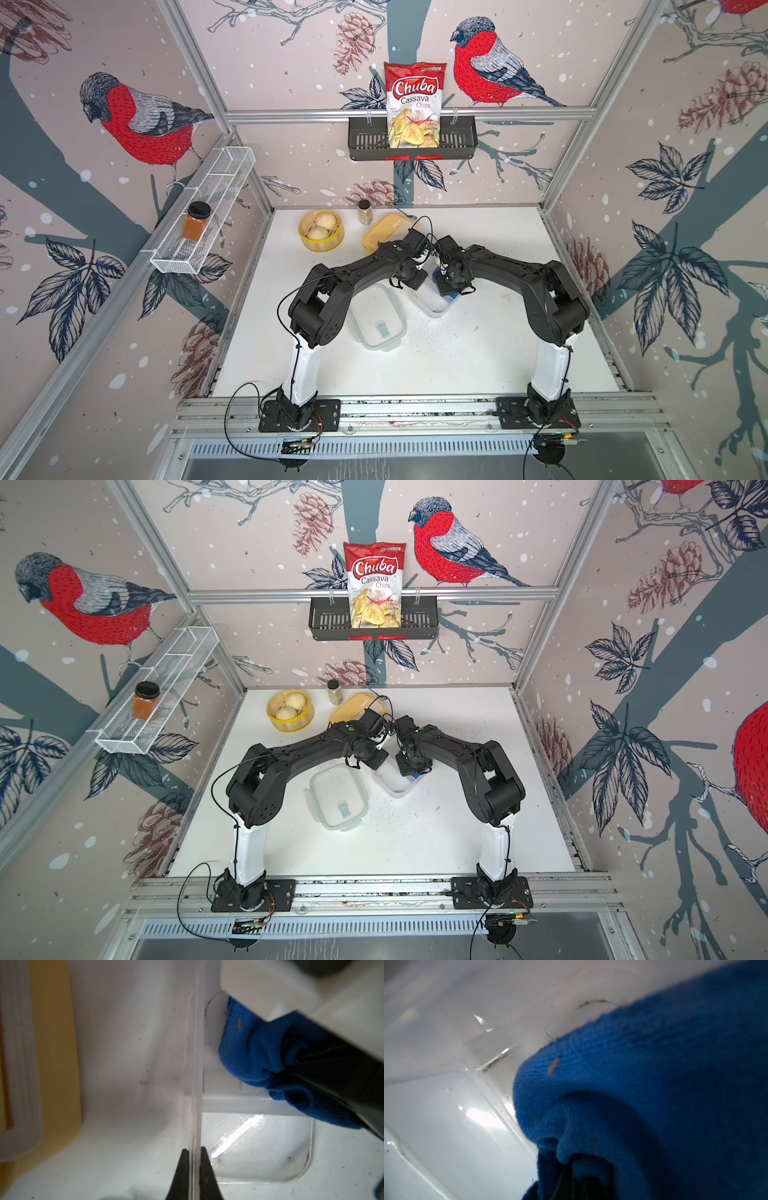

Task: Wipe the insides of the lunch boxes
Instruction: Pick up the lunch box from the center of the board.

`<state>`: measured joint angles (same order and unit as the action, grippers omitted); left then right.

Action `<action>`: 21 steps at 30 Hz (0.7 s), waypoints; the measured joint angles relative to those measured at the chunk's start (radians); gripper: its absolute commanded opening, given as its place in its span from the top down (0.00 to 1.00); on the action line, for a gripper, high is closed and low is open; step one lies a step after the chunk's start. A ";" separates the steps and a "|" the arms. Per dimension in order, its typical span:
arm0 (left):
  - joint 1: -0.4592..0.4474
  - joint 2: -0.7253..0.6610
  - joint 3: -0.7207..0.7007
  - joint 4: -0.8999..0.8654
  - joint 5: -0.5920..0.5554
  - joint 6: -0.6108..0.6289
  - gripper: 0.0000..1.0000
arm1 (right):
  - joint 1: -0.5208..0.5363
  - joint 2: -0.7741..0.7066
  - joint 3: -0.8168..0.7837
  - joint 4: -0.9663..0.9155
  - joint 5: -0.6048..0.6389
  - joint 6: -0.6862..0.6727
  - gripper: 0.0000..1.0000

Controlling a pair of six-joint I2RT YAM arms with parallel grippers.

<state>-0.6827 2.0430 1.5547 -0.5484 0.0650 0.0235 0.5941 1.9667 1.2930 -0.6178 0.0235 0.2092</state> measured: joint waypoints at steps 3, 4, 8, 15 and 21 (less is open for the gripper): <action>0.018 -0.001 -0.008 0.008 0.024 0.000 0.96 | -0.001 0.002 -0.011 0.024 -0.019 0.015 0.98; 0.023 -0.001 -0.008 0.010 0.030 0.000 0.96 | -0.002 0.002 -0.014 0.032 -0.025 0.026 0.98; 0.037 0.000 -0.013 0.016 0.045 0.001 0.97 | -0.007 0.004 -0.014 0.046 -0.025 0.027 0.98; 0.039 0.000 -0.037 0.097 0.060 0.000 0.96 | -0.055 0.033 0.066 -0.012 0.060 0.035 0.98; 0.039 -0.001 -0.054 0.178 0.092 -0.009 0.96 | -0.081 0.089 0.162 -0.089 0.232 0.033 0.99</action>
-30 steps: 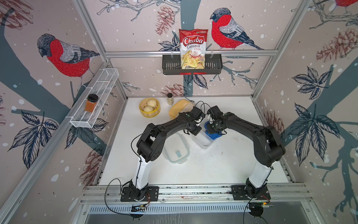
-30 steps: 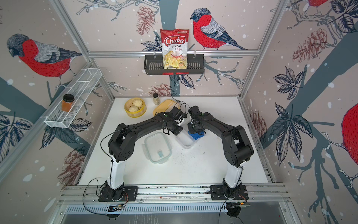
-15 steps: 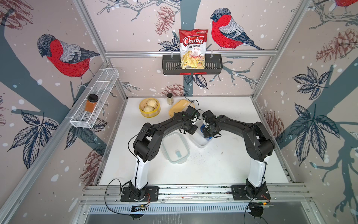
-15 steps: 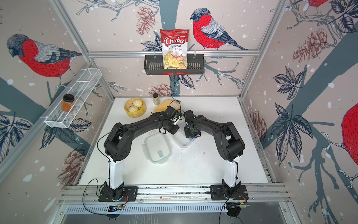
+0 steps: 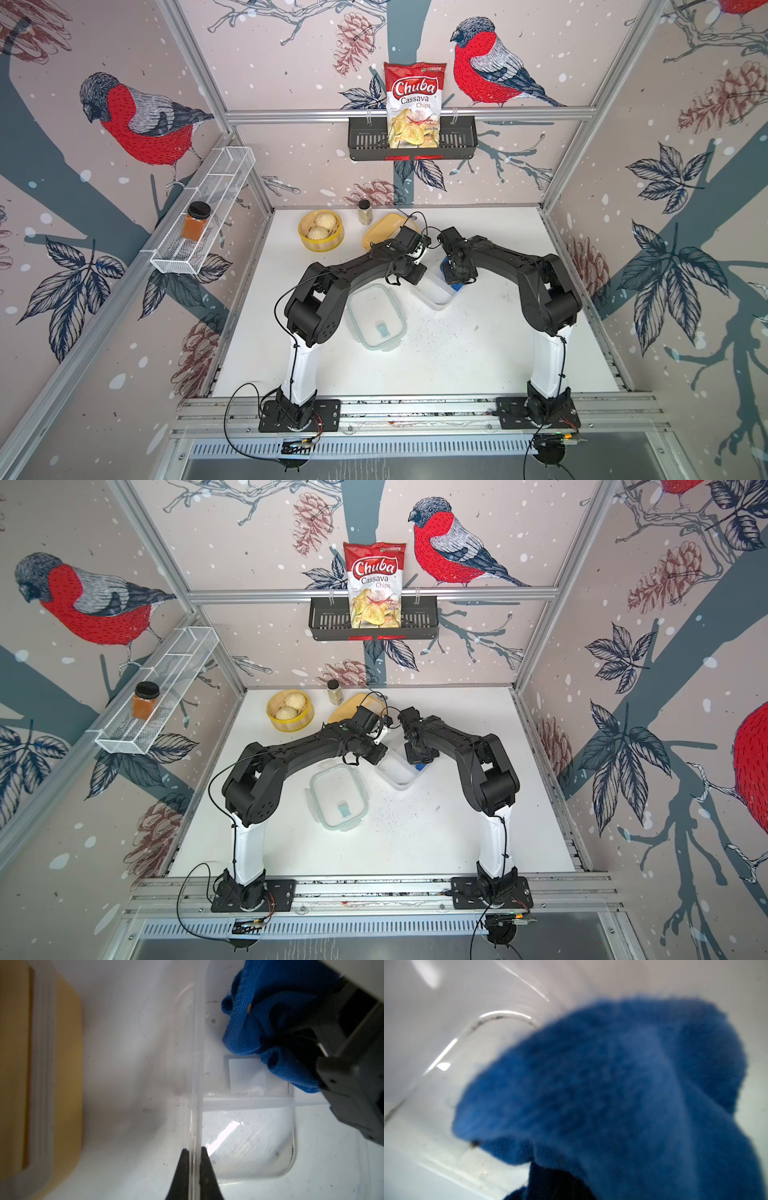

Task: Wipe the insides of the lunch boxes
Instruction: Pick up the lunch box from the center of the board.

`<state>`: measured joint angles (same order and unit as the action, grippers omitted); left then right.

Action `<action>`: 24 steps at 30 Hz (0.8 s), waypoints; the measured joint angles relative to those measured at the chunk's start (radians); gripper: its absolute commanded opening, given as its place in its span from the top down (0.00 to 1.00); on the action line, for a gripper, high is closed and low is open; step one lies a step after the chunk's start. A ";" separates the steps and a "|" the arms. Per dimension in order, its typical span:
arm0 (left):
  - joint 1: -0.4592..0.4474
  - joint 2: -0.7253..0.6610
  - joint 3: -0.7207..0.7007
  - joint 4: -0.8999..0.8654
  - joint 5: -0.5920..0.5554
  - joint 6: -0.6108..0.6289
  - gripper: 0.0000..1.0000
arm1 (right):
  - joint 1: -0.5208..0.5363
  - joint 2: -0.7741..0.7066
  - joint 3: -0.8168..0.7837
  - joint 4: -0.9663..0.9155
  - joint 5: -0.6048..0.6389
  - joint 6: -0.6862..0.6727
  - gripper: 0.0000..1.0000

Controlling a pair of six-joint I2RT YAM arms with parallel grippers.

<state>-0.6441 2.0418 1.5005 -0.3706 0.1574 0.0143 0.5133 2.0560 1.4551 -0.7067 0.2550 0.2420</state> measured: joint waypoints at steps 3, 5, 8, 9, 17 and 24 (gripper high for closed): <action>0.000 -0.009 -0.010 0.023 0.002 -0.015 0.96 | 0.005 0.024 0.032 -0.008 0.044 -0.005 0.99; 0.001 -0.014 -0.010 0.028 -0.001 -0.017 0.96 | 0.014 0.030 0.039 0.000 0.067 -0.008 1.00; 0.003 -0.014 -0.010 0.026 -0.002 -0.017 0.96 | 0.014 0.024 0.027 0.029 0.061 -0.008 1.00; 0.003 -0.014 -0.010 0.026 -0.002 -0.017 0.96 | 0.010 0.018 0.018 0.043 0.051 -0.008 1.00; 0.003 -0.005 -0.003 0.040 -0.002 -0.028 0.96 | -0.051 -0.039 -0.069 0.201 -0.069 0.050 0.99; 0.003 -0.005 -0.004 0.049 -0.026 -0.040 0.96 | -0.089 -0.031 -0.061 0.267 -0.201 0.115 0.99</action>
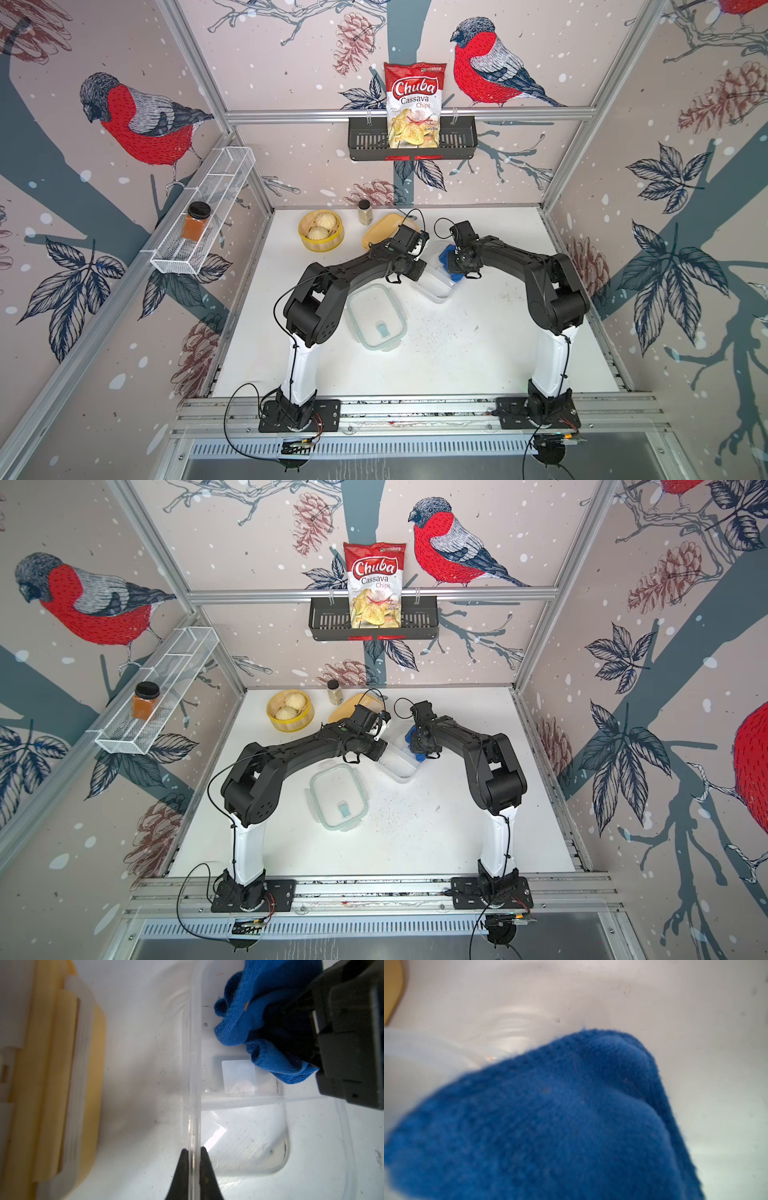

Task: Wipe the insides of the lunch boxes
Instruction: Pick up the lunch box from the center of the board, then place the cleaning item at the center of the board, then place the lunch box at the center of the board.

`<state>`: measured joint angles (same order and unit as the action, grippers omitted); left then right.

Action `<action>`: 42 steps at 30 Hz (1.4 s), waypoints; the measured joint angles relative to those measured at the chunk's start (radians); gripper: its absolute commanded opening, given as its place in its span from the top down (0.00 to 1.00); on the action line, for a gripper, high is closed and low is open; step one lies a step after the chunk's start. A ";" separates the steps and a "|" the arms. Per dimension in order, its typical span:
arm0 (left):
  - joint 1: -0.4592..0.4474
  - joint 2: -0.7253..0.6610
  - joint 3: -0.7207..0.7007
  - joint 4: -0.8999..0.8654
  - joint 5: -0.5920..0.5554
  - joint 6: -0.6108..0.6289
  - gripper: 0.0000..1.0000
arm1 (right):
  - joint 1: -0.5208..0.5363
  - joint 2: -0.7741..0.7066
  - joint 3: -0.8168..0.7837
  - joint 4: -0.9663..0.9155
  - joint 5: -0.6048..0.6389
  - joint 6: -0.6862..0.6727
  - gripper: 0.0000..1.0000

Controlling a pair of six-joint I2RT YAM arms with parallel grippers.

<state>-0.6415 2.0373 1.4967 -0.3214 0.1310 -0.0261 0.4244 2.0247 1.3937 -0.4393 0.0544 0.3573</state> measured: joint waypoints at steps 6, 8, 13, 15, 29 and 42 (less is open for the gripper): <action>-0.001 0.011 0.010 -0.024 -0.028 -0.014 0.96 | 0.004 0.006 -0.006 0.072 -0.126 0.037 0.99; -0.001 0.030 0.020 -0.031 -0.019 -0.016 0.96 | 0.010 0.010 -0.003 0.089 -0.190 0.042 0.98; -0.010 0.057 0.037 -0.039 0.023 -0.048 0.96 | 0.047 0.042 0.074 0.070 -0.294 0.041 0.98; -0.009 0.065 0.050 -0.044 0.027 -0.060 0.96 | 0.040 0.018 0.057 0.068 -0.309 0.043 0.99; -0.004 0.124 0.137 -0.072 0.052 -0.280 0.93 | -0.078 -0.426 0.042 -0.072 -0.271 0.060 0.98; -0.038 0.125 0.151 -0.058 0.059 -0.414 0.79 | -0.133 -0.828 -0.128 -0.079 0.077 0.071 0.95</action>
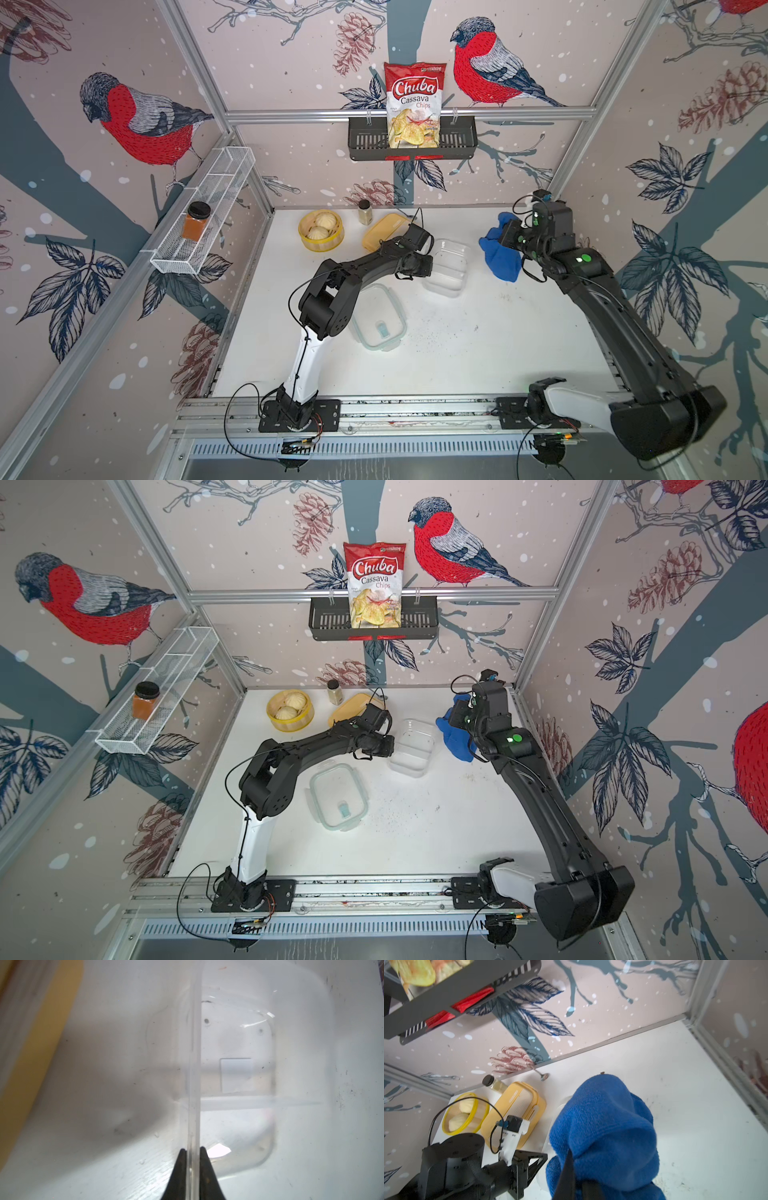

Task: Wipe the insides of the lunch boxes
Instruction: Place the lunch box at the center of the board.

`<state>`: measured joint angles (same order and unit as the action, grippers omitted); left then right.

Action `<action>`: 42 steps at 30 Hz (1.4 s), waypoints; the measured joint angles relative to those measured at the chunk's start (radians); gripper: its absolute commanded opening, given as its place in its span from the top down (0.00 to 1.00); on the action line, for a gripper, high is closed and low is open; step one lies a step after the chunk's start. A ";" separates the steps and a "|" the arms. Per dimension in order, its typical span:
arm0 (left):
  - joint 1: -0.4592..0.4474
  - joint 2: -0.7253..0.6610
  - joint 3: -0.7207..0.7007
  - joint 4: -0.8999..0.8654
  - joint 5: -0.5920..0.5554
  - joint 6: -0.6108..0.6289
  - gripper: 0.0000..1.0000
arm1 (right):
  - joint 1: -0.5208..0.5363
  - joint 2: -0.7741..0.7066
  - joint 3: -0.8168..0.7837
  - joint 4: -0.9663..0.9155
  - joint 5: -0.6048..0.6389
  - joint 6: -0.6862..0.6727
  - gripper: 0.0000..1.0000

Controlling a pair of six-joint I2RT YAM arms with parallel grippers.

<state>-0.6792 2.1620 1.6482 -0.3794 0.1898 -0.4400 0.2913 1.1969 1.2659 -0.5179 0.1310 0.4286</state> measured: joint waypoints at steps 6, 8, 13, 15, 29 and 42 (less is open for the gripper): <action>-0.046 0.013 0.037 0.025 0.019 -0.043 0.76 | -0.121 0.042 -0.217 -0.003 0.000 0.052 0.97; -0.058 0.021 0.037 0.046 0.029 -0.062 0.76 | -0.175 0.046 -0.273 0.018 -0.011 0.078 0.98; -0.072 0.067 0.053 0.068 0.068 -0.110 0.75 | -0.275 0.064 -0.349 0.085 -0.039 0.099 0.96; -0.079 0.082 0.072 0.068 0.070 -0.113 0.75 | -0.312 0.101 -0.361 0.102 -0.064 0.093 0.96; -0.116 0.019 0.126 0.027 -0.048 -0.073 0.02 | -0.348 0.208 -0.497 0.179 -0.186 0.075 0.30; 0.142 -0.355 -0.101 0.027 -0.304 0.113 0.03 | -0.132 -0.026 -0.368 0.195 -0.114 0.148 0.09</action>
<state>-0.5373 1.8069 1.5467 -0.3523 -0.1146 -0.3271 0.1596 1.1709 0.8978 -0.3233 0.0166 0.5766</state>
